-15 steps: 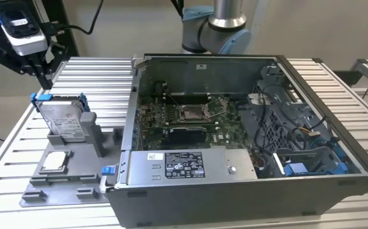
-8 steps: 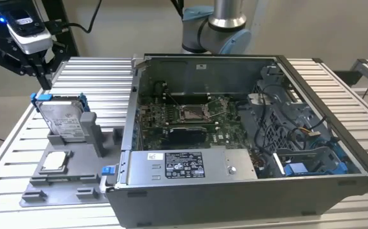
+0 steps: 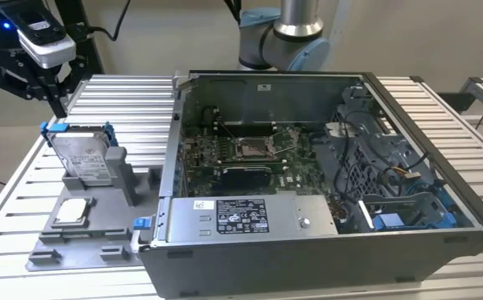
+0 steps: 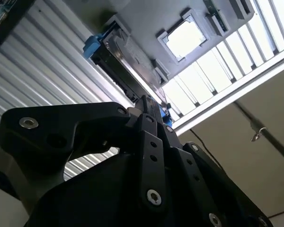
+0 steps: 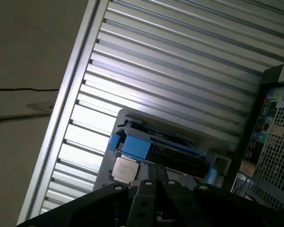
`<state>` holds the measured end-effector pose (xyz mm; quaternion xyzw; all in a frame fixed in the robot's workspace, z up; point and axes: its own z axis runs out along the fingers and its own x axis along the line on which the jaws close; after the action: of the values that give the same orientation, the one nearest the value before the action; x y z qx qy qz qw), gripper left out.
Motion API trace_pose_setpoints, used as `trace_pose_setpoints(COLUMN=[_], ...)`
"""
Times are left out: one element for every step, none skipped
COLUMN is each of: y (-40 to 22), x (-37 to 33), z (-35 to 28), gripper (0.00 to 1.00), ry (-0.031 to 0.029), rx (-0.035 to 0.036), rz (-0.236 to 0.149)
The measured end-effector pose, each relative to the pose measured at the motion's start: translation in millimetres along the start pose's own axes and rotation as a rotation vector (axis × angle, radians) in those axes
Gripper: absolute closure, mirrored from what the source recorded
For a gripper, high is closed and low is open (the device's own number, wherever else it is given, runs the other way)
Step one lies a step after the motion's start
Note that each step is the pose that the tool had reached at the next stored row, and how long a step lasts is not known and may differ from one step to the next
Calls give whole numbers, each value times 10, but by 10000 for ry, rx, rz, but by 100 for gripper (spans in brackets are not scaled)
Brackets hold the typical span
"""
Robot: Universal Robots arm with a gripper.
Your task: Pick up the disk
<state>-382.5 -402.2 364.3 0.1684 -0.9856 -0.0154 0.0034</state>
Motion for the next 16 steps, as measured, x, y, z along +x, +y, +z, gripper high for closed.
trace_pose_setpoints(y=[0,0,0,0,0,0,0,0,0,0,0,0,0,0,0,0], x=[0,0,0,0,0,0,0,0,0,0,0,0,0,0,0,0], z=[0,0,0,0,0,0,0,0,0,0,0,0,0,0,0,0], gripper=[100,100,100,100,100,100,100,100,100,100,100,100,100,100,100,100], ry=[6,12,18,25,31,37,45,52,61,69,79,88,97,106,115,124], rx=[3,4,6,10,12,16,21,27,33,41,49,59,68,76,84,93], rz=[-161,-338,-492,-665,-847,-1025,-1208,-1390,-1569,-1765,-1945,-2123,-2310,-2477,-2658,-2843])
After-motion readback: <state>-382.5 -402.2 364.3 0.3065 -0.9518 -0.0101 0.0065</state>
